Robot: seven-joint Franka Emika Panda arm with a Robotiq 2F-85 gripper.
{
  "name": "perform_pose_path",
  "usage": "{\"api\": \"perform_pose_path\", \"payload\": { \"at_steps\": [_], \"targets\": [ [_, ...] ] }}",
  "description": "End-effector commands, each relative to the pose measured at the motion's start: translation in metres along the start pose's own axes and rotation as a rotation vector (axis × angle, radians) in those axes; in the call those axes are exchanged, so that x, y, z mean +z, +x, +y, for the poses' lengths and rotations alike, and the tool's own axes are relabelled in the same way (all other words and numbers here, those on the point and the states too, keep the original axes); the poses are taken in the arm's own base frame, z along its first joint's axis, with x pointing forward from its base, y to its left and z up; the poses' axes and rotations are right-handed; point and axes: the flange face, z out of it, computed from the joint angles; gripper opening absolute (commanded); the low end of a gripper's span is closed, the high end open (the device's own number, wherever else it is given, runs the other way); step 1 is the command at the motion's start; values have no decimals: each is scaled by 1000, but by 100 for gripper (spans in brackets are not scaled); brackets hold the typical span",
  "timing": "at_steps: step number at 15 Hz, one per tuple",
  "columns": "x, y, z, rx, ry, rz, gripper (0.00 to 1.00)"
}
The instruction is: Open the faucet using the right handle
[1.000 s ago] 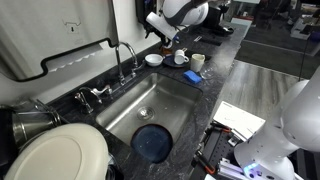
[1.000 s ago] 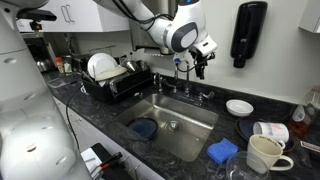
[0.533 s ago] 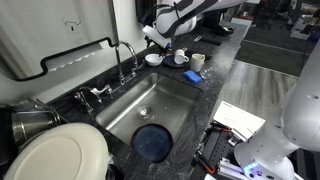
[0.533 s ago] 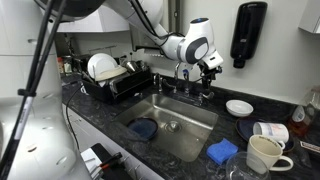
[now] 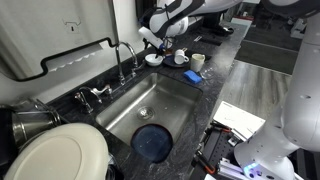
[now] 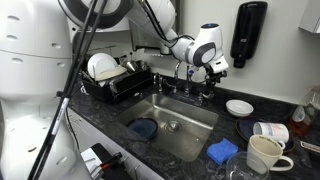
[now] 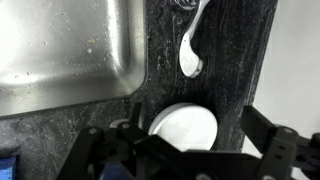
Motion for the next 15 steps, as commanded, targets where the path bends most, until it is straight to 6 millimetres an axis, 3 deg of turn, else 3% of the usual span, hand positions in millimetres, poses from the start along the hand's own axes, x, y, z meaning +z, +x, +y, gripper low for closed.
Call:
{"api": "perform_pose_path", "payload": {
  "at_steps": [1, 15],
  "targets": [
    [6, 10, -9, 53, -18, -4, 100],
    [18, 17, -2, 100, -173, -110, 100]
  ]
}}
